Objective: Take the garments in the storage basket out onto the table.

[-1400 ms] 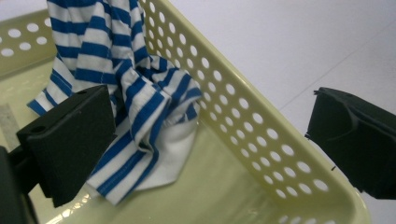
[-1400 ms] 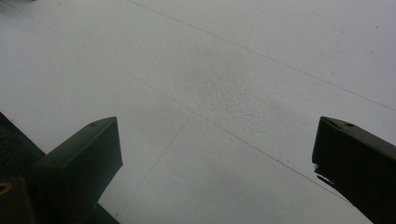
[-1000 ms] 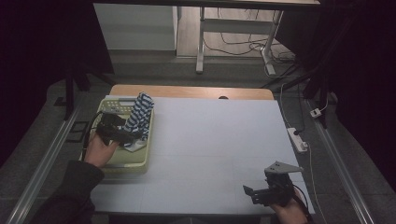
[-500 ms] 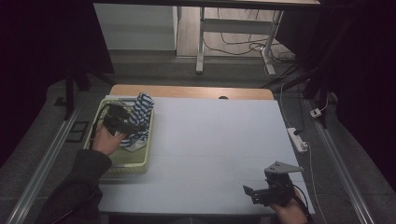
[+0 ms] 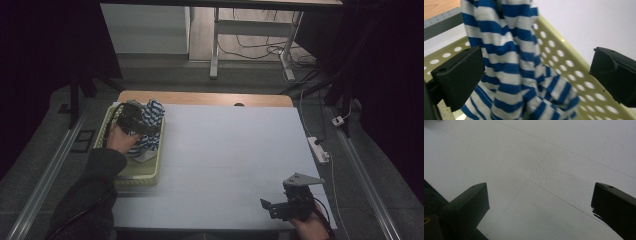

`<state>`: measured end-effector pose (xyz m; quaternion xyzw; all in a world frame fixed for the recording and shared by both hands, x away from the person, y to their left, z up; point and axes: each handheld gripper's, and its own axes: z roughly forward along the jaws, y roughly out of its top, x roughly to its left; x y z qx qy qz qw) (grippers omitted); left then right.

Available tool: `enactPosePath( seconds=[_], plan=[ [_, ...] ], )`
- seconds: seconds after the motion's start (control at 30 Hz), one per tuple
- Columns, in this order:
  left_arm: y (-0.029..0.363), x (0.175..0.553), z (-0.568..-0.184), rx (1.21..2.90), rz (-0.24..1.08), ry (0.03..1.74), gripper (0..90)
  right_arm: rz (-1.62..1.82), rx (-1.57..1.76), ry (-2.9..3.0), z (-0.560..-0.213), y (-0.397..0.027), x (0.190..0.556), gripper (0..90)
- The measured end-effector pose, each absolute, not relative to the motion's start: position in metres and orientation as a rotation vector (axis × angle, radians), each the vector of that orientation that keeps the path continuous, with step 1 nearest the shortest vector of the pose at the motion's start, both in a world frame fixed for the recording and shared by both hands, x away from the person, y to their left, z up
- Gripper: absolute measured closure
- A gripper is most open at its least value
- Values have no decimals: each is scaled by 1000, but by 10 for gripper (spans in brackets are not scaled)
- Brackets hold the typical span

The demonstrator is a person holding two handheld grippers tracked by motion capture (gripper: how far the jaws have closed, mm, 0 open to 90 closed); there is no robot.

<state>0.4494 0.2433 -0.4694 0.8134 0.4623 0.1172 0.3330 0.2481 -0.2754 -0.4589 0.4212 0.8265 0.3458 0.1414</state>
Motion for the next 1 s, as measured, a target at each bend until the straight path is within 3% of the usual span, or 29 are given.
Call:
enactPosePath(
  seconds=[0.27,0.73,0.83,0.87,0.9,0.93,1.0],
  plan=[
    [245,466,-491,2171,305,1239,0,997,1220,2391,-459,-275,248,10],
    [241,480,-521,2285,129,1365,20,995,1213,2397,-459,-275,248,11],
    [237,478,-520,2329,166,1354,135,992,1209,2399,-459,-275,248,11],
    [236,477,-519,2338,176,1350,135,992,1209,2399,-459,-275,248,11],
    [235,477,-518,2346,187,1354,265,989,1207,2400,-459,-274,248,11],
    [235,476,-517,2344,186,1363,265,989,1207,2400,-459,-274,248,11],
    [235,475,-514,2341,183,1379,402,989,1206,2401,-459,-274,248,11]
  ],
)
